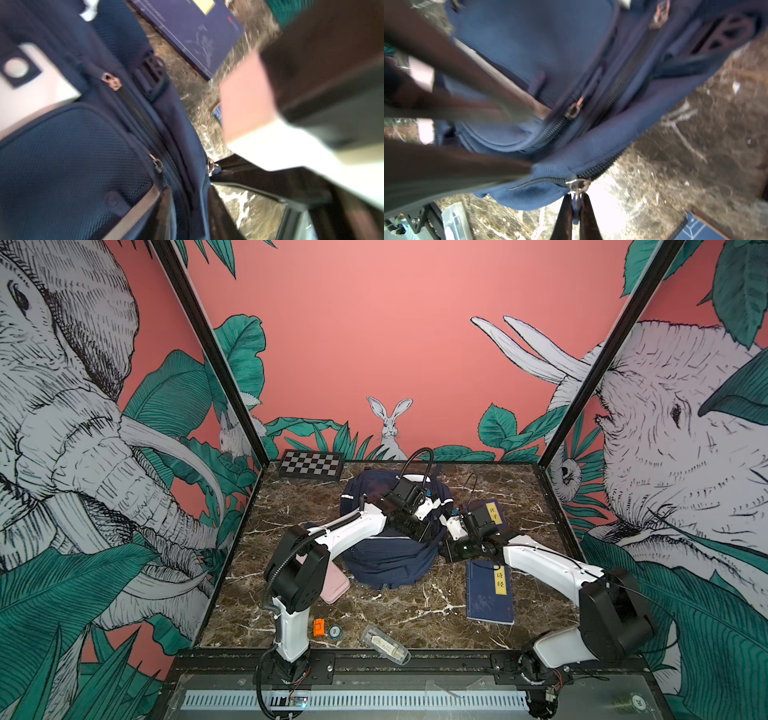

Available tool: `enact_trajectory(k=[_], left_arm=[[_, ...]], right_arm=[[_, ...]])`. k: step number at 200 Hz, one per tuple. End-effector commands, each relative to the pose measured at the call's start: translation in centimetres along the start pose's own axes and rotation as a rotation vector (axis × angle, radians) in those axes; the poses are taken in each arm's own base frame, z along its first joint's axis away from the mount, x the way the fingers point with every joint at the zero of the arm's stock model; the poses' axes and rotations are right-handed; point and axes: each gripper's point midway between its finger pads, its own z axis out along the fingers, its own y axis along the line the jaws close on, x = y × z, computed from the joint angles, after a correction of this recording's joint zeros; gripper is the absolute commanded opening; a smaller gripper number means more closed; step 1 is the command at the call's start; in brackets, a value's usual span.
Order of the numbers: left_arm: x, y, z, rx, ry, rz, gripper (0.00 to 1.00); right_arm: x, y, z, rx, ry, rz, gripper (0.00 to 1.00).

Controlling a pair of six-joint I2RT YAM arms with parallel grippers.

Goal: Pack books, pencil case, and school supplies into a backpack
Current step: Unzip the student bag at the top-center of the table.

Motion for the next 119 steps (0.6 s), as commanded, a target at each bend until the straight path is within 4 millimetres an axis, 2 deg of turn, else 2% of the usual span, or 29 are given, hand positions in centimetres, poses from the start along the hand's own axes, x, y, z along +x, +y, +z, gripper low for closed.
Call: enact_trajectory(k=[1, 5, 9, 22, 37, 51, 66, 80, 83, 108, 119], left_arm=[[-3.8, -0.1, -3.9, -0.047, -0.128, 0.039, 0.42], [-4.0, -0.1, -4.2, -0.052, -0.13, 0.042, 0.44], [-4.3, 1.2, -4.8, -0.077, -0.137, 0.028, 0.45], [-4.8, 2.0, -5.2, -0.124, -0.121, 0.034, 0.47], [-5.1, 3.0, -4.7, -0.169, -0.067, 0.033, 0.47], [-4.3, 3.9, -3.8, -0.198, 0.026, 0.018, 0.47], [-2.7, 4.1, -3.2, -0.209, 0.12, 0.008, 0.52], [-0.8, 4.8, -3.6, -0.272, 0.184, 0.028, 0.6], [-0.1, 3.8, -3.2, -0.279, 0.207, 0.057, 0.61], [3.9, 4.5, -4.2, -0.41, 0.299, 0.126, 0.68], [5.1, 4.8, -4.6, -0.457, 0.306, 0.152, 0.69]], right_arm=[[-0.1, -1.7, -0.2, 0.049, 0.002, 0.021, 0.0], [-0.1, -1.8, -0.2, 0.05, 0.001, 0.024, 0.0], [-0.2, -1.9, -0.2, 0.049, 0.001, 0.026, 0.0], [-0.3, -1.6, 0.1, 0.03, 0.002, 0.033, 0.0], [-0.4, -1.5, 0.4, 0.02, 0.006, 0.047, 0.0], [-0.5, -1.5, 0.6, 0.019, 0.007, 0.057, 0.0], [-0.3, -2.0, 0.6, 0.045, 0.014, 0.058, 0.0], [-0.1, -2.7, 0.4, 0.084, 0.023, 0.054, 0.0], [0.0, -2.9, 0.4, 0.089, 0.025, 0.055, 0.0], [0.0, -4.3, 0.4, 0.078, 0.019, 0.112, 0.0], [-0.3, -4.9, 0.5, 0.064, 0.009, 0.146, 0.0]])
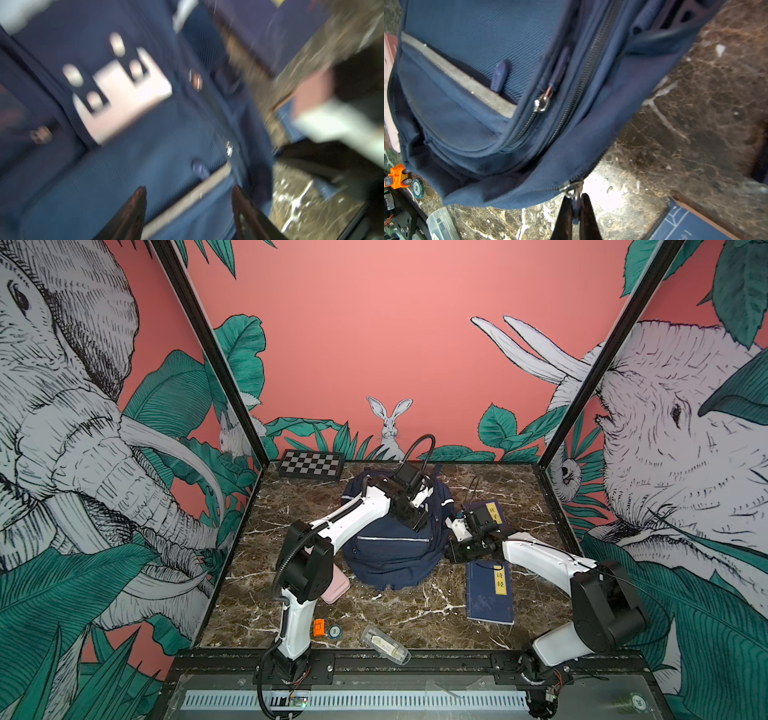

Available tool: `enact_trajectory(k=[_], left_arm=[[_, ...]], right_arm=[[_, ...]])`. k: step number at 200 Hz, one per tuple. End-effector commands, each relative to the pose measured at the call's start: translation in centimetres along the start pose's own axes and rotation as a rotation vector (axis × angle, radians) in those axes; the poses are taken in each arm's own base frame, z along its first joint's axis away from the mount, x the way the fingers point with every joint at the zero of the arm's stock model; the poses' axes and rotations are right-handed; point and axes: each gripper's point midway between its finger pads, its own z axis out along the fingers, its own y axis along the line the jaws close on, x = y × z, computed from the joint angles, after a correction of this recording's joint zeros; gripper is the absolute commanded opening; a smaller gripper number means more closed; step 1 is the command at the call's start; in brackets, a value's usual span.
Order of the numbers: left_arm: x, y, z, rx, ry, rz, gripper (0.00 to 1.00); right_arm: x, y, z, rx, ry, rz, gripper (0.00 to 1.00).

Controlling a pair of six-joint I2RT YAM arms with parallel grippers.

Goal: Pack books, pencil case, and school supplies into a backpack
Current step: Unzip the student bag at the top-center of the table.

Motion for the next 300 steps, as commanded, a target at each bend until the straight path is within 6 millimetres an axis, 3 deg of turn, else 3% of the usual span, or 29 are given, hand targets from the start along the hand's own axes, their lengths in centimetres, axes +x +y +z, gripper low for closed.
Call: enact_trajectory(k=[1, 19, 50, 76, 184, 210, 220, 239, 257, 300], left_arm=[[5.0, 0.7, -1.8, -0.155, 0.112, 0.091, 0.69], [6.5, 0.6, -1.5, -0.203, 0.095, 0.137, 0.69], [6.6, 0.6, -0.7, -0.291, 0.069, 0.221, 0.68], [5.6, 0.9, -0.5, -0.343, 0.021, 0.242, 0.66], [3.6, -2.7, 3.4, -0.208, -0.118, 0.451, 0.54], [3.4, -2.0, 4.4, -0.244, -0.098, 0.455, 0.5], [3.0, -1.5, 4.7, -0.276, -0.114, 0.451, 0.43], [2.4, -1.1, 5.2, -0.278, -0.127, 0.435, 0.18], [1.6, -1.2, 5.6, -0.253, -0.133, 0.426, 0.0], [-0.7, -2.3, 4.8, -0.13, -0.213, 0.344, 0.0]], right_arm=[[-1.4, -1.9, -0.1, 0.007, -0.04, 0.066, 0.0], [-2.3, -2.1, -0.1, -0.001, -0.041, 0.071, 0.0], [-3.4, -2.6, 0.5, 0.008, -0.018, 0.075, 0.0], [-3.7, -2.4, 0.7, -0.004, -0.008, 0.07, 0.0], [-4.6, -2.8, 1.0, -0.033, -0.009, 0.099, 0.0], [-4.5, -2.8, 1.1, -0.031, -0.001, 0.097, 0.0], [-4.2, -2.8, 1.2, -0.03, 0.007, 0.095, 0.0], [-3.1, -3.2, 0.9, -0.006, 0.021, 0.094, 0.0], [-2.1, -3.1, 0.6, 0.0, 0.023, 0.102, 0.0], [0.4, -1.5, 0.1, 0.076, 0.04, 0.028, 0.0]])
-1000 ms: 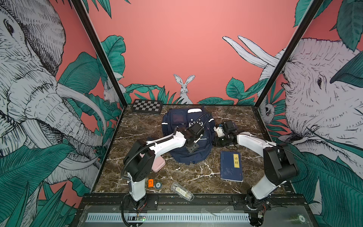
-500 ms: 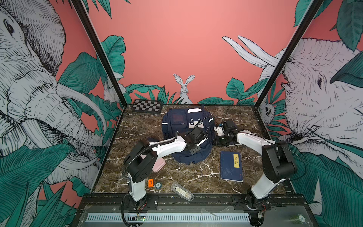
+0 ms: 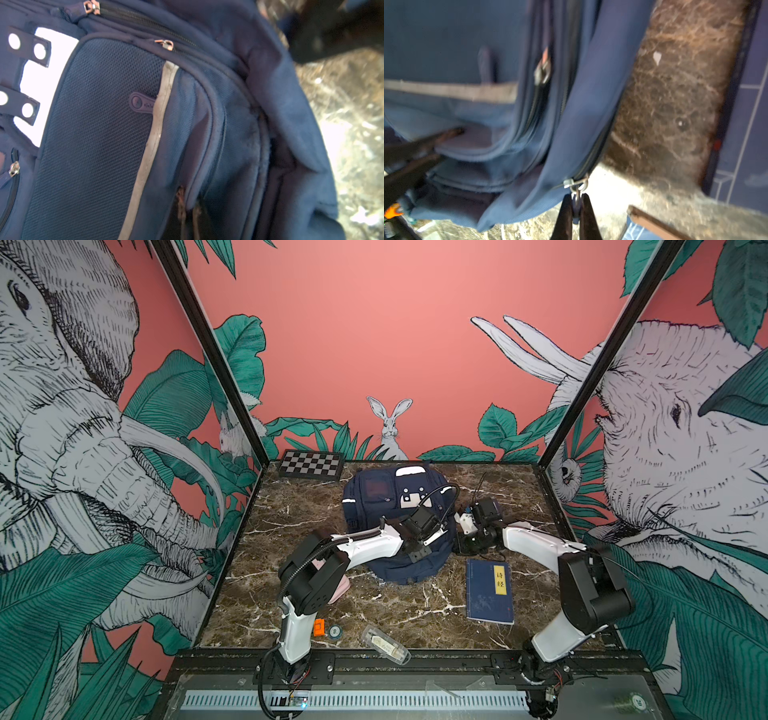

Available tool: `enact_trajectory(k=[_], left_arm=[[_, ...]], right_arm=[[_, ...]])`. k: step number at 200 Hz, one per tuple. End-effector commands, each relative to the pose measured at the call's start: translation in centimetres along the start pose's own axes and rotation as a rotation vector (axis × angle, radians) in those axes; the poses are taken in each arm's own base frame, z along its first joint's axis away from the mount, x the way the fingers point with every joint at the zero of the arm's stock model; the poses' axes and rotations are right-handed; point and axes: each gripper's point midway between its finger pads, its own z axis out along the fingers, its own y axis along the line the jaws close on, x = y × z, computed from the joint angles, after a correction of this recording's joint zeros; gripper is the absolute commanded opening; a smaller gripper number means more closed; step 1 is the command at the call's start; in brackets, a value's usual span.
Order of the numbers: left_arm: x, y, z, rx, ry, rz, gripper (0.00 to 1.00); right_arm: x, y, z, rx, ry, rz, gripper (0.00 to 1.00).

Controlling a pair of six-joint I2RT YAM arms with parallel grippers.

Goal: Pack books, pencil case, and school supplies into a backpack
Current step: Unzip the student bag at the top-center of the table.

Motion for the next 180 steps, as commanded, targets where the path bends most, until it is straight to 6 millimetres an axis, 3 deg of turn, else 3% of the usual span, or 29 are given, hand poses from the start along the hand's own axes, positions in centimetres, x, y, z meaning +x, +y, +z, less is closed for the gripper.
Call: enact_trajectory(k=[1, 57, 118, 144, 145, 165, 180], left_arm=[[-3.3, 1.2, -1.1, 0.053, -0.126, -0.099, 0.0], [-5.6, 2.1, -2.4, 0.175, -0.22, -0.22, 0.0], [-7.3, 4.1, -3.5, 0.195, -0.256, -0.269, 0.0], [-8.0, 5.3, -4.1, 0.238, -0.307, -0.344, 0.0], [-8.1, 5.4, -4.1, 0.24, -0.311, -0.346, 0.0], [-8.7, 5.9, -4.6, 0.258, -0.338, -0.363, 0.0], [-8.9, 6.1, -4.7, 0.255, -0.326, -0.36, 0.0]], right_arm=[[1.4, 1.3, -0.9, 0.043, -0.004, -0.057, 0.0], [2.9, 6.3, 0.0, -0.014, -0.031, -0.089, 0.0], [2.1, 15.5, 0.2, -0.195, -0.094, -0.092, 0.0], [1.8, 17.4, 1.0, -0.226, -0.105, -0.066, 0.0], [2.1, 17.2, 1.7, -0.217, -0.089, -0.062, 0.0], [2.1, 18.7, 2.9, -0.254, -0.082, -0.049, 0.0], [1.9, 18.8, 3.2, -0.251, -0.095, -0.041, 0.0]])
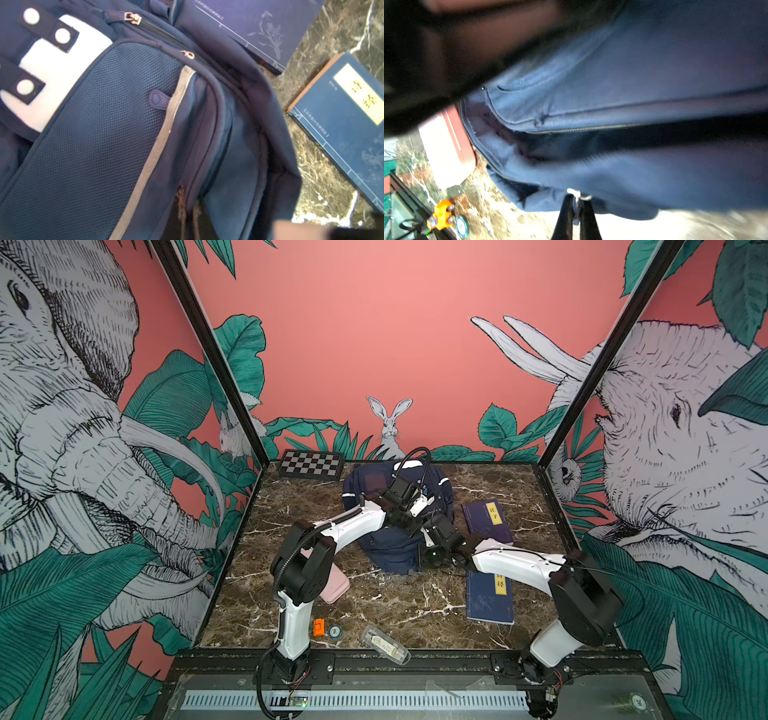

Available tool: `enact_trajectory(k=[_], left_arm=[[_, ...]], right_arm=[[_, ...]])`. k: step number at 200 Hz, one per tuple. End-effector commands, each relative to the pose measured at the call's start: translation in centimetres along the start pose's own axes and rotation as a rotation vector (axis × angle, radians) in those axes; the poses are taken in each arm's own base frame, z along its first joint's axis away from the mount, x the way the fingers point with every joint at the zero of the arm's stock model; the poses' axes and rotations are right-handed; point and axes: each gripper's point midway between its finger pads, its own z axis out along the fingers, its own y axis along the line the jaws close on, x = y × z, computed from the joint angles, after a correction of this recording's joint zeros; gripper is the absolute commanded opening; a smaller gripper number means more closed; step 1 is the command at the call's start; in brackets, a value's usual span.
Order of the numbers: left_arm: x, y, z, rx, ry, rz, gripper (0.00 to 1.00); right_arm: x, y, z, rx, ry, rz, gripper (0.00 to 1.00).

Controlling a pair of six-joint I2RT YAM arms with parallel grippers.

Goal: Pack books, pencil case, and school supplies into a backpack
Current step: Unzip the student bag at the top-center of the table.

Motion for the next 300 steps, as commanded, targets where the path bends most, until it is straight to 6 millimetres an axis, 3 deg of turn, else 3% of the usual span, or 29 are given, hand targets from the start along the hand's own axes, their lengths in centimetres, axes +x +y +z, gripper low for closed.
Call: enact_trajectory(k=[1, 16, 33, 35, 47, 70, 102, 111, 144, 162, 182, 186, 222, 250, 300], left_arm=[[-6.2, -1.3, -1.7, 0.047, -0.186, -0.003, 0.0], [-6.0, -1.2, -2.0, 0.037, -0.175, -0.001, 0.0], [-5.4, -0.9, -2.7, 0.007, -0.159, 0.005, 0.0], [-5.4, -0.8, -2.8, 0.001, -0.158, 0.008, 0.0], [-4.9, -0.5, -3.6, -0.032, -0.146, 0.013, 0.0], [-3.7, 0.2, -4.7, -0.088, -0.123, 0.012, 0.11], [-1.5, 0.8, -5.9, -0.149, -0.106, -0.011, 0.45], [-1.2, 1.1, -6.4, -0.179, -0.107, -0.014, 0.5], [0.1, 2.8, -8.0, -0.303, -0.071, -0.002, 0.54], [1.6, 4.5, -7.9, -0.398, 0.003, 0.008, 0.54], [2.8, 6.0, -6.9, -0.471, 0.075, 0.004, 0.54], [3.2, 7.6, -7.0, -0.501, 0.087, -0.03, 0.54], [5.7, 12.5, -6.8, -0.577, 0.129, -0.306, 0.54], [5.6, 15.5, -7.8, -0.548, 0.009, -0.553, 0.6], [5.0, 19.1, -6.6, -0.433, -0.104, -0.846, 0.63]], right_arm=[[0.2, 5.4, 0.7, -0.164, -0.013, -0.081, 0.0], [-0.1, 4.0, 0.4, -0.124, -0.032, -0.067, 0.0], [0.0, 1.2, -0.3, -0.065, -0.041, -0.042, 0.0], [-0.4, 0.9, -1.2, -0.068, -0.062, -0.039, 0.0], [-0.3, -0.7, -2.0, -0.053, -0.072, -0.021, 0.0], [-0.5, -3.6, -3.1, -0.028, -0.066, 0.003, 0.0], [-0.9, -5.6, -3.3, 0.001, -0.032, -0.008, 0.0], [-1.0, -5.8, -3.1, 0.006, -0.029, -0.016, 0.0], [-1.7, -8.0, -3.0, 0.044, -0.014, -0.01, 0.0], [-2.6, -9.6, -3.2, 0.08, -0.027, 0.003, 0.0], [-3.3, -9.9, -3.1, 0.086, -0.016, -0.002, 0.0], [-3.5, -9.7, -3.1, 0.078, -0.016, -0.005, 0.0], [-4.1, -9.1, -2.6, 0.047, -0.012, 0.001, 0.0], [-4.0, -9.0, -2.5, 0.039, -0.011, 0.001, 0.0], [-4.1, -8.9, -2.7, 0.035, -0.021, 0.003, 0.0]])
